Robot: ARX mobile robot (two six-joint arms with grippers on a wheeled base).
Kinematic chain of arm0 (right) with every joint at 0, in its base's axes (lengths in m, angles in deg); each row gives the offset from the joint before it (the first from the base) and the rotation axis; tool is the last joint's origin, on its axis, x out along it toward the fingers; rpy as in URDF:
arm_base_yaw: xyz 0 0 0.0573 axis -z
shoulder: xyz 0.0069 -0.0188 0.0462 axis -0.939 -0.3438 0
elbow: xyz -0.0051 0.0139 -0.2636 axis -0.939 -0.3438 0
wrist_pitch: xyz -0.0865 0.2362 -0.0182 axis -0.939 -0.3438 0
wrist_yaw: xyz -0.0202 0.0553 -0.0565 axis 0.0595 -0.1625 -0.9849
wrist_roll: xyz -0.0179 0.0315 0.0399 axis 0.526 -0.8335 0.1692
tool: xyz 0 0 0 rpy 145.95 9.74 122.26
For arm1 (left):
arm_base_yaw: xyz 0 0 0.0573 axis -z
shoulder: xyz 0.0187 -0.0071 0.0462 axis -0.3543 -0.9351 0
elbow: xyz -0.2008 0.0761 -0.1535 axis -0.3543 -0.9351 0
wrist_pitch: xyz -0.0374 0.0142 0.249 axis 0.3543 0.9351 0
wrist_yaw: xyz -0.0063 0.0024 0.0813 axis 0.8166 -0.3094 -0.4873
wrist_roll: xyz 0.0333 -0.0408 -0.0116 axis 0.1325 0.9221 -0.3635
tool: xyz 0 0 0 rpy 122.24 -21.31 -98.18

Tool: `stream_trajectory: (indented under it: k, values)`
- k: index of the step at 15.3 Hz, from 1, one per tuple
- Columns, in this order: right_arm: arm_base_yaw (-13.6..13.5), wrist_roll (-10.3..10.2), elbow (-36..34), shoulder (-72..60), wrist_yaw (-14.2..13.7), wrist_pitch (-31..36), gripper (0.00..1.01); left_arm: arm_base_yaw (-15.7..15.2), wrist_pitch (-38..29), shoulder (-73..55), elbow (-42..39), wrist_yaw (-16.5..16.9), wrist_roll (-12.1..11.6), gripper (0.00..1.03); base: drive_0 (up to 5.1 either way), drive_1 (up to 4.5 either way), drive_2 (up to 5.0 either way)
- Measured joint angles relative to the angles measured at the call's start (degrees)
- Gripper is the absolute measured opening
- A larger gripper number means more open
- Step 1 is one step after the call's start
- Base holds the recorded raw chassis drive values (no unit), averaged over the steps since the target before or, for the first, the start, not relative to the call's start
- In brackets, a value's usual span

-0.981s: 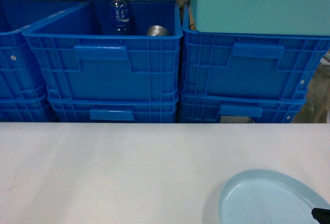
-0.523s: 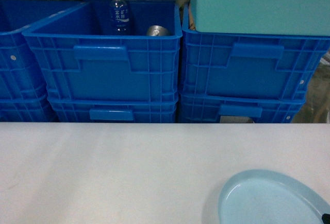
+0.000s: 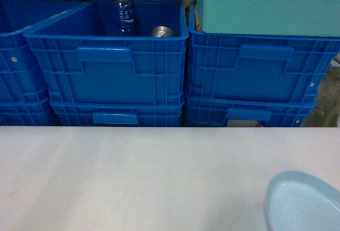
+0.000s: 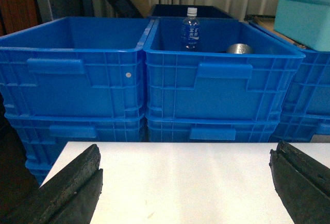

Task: Place blue tray on left shelf second layer neatly

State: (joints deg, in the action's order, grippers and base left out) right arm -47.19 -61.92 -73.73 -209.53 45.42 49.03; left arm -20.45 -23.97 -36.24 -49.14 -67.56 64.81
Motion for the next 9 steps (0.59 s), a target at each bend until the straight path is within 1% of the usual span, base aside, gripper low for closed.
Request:
stream_trajectory:
  k: [1,2,3,4,5,6,7,8,9]
  values:
    - [2.4,0.2,-0.3,2.7,1.4,-3.7,0.02,0.0,0.0,0.0,0.0,0.0,0.0,0.98,0.0,0.0,0.0]
    - [2.8,1.0,-0.9,7.4,1.4,-7.7,0.02,0.0,0.0,0.0,0.0,0.0,0.0,0.98,0.0,0.0,0.0]
    - [1.4,2.1,-0.9,14.3,1.5,-11.9,0.02,0.0,0.0,0.0,0.0,0.0,0.0,0.98,0.0,0.0,0.0]
    - [-1.1,2.2,-0.1,22.1,2.0,-16.3,0.02,0.0,0.0,0.0,0.0,0.0,0.0,0.98,0.0,0.0,0.0]
    - [-4.2,2.1,1.2,29.7,1.8,-21.1,0.02,0.0,0.0,0.0,0.0,0.0,0.0,0.98,0.0,0.0,0.0]
    - [-7.7,2.1,2.5,36.7,0.5,-25.8,0.02,0.0,0.0,0.0,0.0,0.0,0.0,0.98,0.0,0.0,0.0]
    - [-11.9,2.9,4.1,43.8,-3.4,-31.0,0.02,0.0,0.0,0.0,0.0,0.0,0.0,0.98,0.0,0.0,0.0]
    - [-15.6,5.0,5.6,49.5,-8.3,-34.4,0.02,0.0,0.0,0.0,0.0,0.0,0.0,0.98,0.0,0.0,0.0]
    - [-18.7,8.8,6.2,54.2,-14.6,-34.8,0.02,0.0,0.0,0.0,0.0,0.0,0.0,0.98,0.0,0.0,0.0]
